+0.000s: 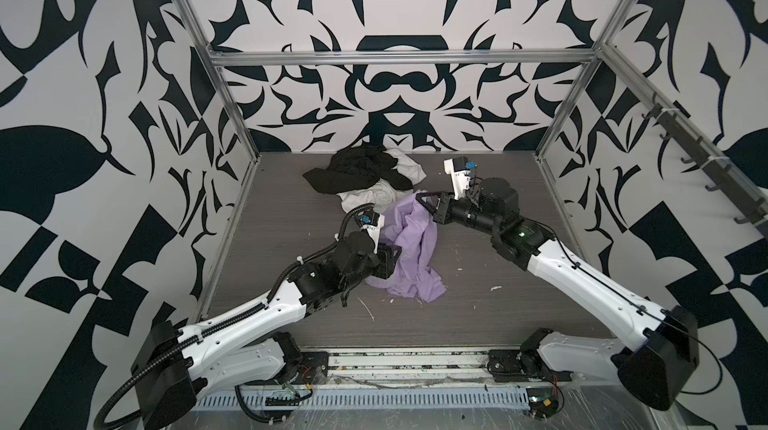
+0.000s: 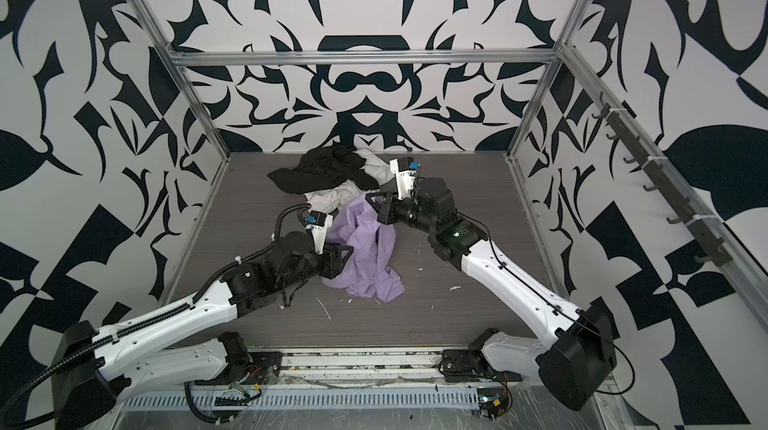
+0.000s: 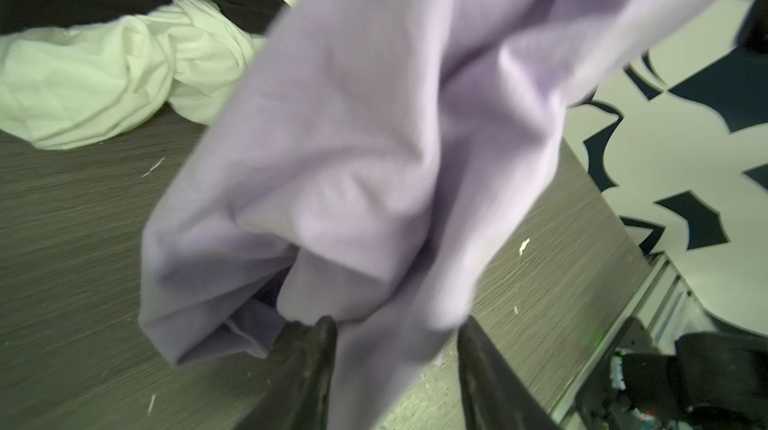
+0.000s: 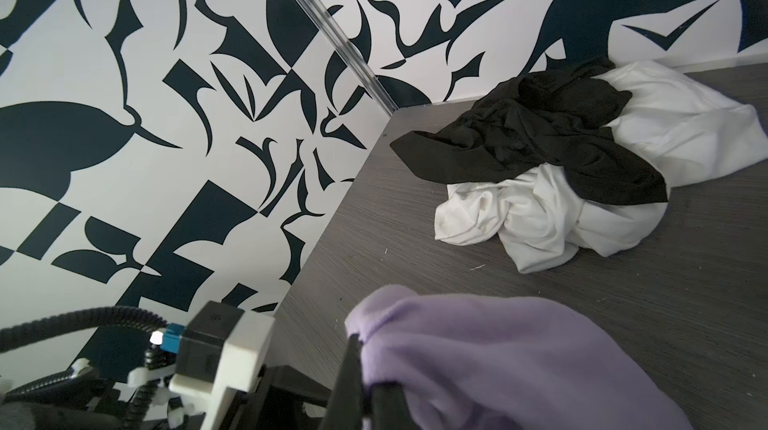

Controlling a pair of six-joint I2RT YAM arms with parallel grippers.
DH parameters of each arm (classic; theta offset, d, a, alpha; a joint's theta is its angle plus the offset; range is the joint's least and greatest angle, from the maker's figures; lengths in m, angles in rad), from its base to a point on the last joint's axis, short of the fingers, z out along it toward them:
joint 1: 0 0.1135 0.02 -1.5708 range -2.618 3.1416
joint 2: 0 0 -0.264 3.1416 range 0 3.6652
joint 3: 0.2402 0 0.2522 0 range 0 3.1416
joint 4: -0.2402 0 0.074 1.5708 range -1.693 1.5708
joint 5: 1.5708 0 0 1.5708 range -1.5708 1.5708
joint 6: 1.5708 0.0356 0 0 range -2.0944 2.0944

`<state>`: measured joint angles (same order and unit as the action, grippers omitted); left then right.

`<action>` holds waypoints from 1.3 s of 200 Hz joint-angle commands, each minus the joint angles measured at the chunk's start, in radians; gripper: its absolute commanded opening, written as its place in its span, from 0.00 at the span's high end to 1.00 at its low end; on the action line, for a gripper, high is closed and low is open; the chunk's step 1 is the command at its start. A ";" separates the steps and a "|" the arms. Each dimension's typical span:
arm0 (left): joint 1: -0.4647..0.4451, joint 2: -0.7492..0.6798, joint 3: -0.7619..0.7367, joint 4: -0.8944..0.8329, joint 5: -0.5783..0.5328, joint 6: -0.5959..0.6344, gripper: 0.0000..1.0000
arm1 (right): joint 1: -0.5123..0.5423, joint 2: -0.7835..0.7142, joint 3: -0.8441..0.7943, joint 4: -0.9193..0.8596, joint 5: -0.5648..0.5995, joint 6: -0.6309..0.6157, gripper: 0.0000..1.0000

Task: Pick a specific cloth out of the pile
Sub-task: 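Lower the lavender shirt onto the table nearer the robot with both grippers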

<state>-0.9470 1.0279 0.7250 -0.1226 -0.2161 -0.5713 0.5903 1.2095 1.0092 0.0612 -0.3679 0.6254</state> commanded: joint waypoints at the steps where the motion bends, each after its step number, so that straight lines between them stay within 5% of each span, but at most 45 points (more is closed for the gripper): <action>1: 0.005 -0.028 -0.013 -0.031 -0.032 0.006 0.44 | -0.004 -0.033 0.002 0.025 0.011 -0.018 1.00; 37: 0.005 -0.051 -0.010 -0.049 -0.040 0.008 0.32 | -0.007 -0.045 0.001 0.004 0.030 -0.032 1.00; 148: 0.014 -0.114 -0.031 -0.072 -0.096 0.006 0.23 | -0.007 -0.114 -0.009 -0.140 0.032 -0.093 1.00; 260: 0.151 -0.035 0.003 -0.158 0.077 -0.091 0.16 | -0.005 -0.154 -0.049 -0.245 -0.015 -0.122 1.00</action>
<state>-0.8318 0.9684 0.7078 -0.2367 -0.2211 -0.6296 0.5884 1.0843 0.9661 -0.1848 -0.3634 0.5175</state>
